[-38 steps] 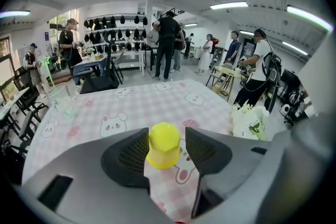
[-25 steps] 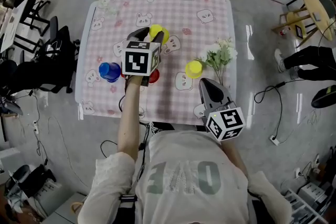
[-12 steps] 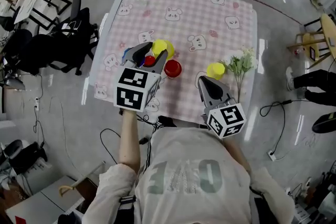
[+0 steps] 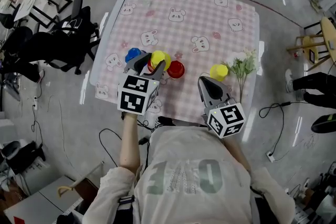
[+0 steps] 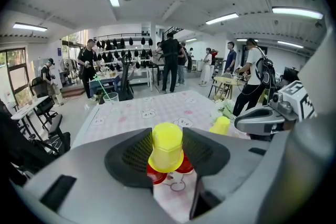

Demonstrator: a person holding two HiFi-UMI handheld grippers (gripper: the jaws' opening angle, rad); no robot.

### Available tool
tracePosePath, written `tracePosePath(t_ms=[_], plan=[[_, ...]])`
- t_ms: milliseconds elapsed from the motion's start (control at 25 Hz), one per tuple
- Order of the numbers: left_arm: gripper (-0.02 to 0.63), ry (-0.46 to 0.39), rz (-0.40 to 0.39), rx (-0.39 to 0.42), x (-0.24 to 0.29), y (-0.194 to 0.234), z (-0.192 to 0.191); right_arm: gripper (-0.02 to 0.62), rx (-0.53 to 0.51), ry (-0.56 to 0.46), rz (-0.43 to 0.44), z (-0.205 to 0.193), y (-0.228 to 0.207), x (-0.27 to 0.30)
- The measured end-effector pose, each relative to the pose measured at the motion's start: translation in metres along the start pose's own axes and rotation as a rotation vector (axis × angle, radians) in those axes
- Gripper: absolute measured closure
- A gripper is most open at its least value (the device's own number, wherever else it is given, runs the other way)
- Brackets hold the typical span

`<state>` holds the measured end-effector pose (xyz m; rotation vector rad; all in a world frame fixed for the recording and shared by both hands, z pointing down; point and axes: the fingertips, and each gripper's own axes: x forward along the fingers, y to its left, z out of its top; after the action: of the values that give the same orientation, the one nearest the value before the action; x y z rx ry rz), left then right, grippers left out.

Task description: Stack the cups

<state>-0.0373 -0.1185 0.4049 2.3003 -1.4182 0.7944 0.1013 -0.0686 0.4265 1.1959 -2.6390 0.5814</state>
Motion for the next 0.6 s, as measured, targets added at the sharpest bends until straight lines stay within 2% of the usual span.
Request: tracePosePath(t_ms=[360, 600], plan=[[0.408, 0.024, -0.036, -0.011, 0.015, -0.005, -0.012, 0.566, -0.003, 0.012, -0.023, -0.001, -0.006, 0.001], [0.408, 0.005, -0.045, -0.036, 0.015, -0.005, -0.011, 0.566, -0.002, 0.016, -0.029, -0.004, -0.006, 0.0]])
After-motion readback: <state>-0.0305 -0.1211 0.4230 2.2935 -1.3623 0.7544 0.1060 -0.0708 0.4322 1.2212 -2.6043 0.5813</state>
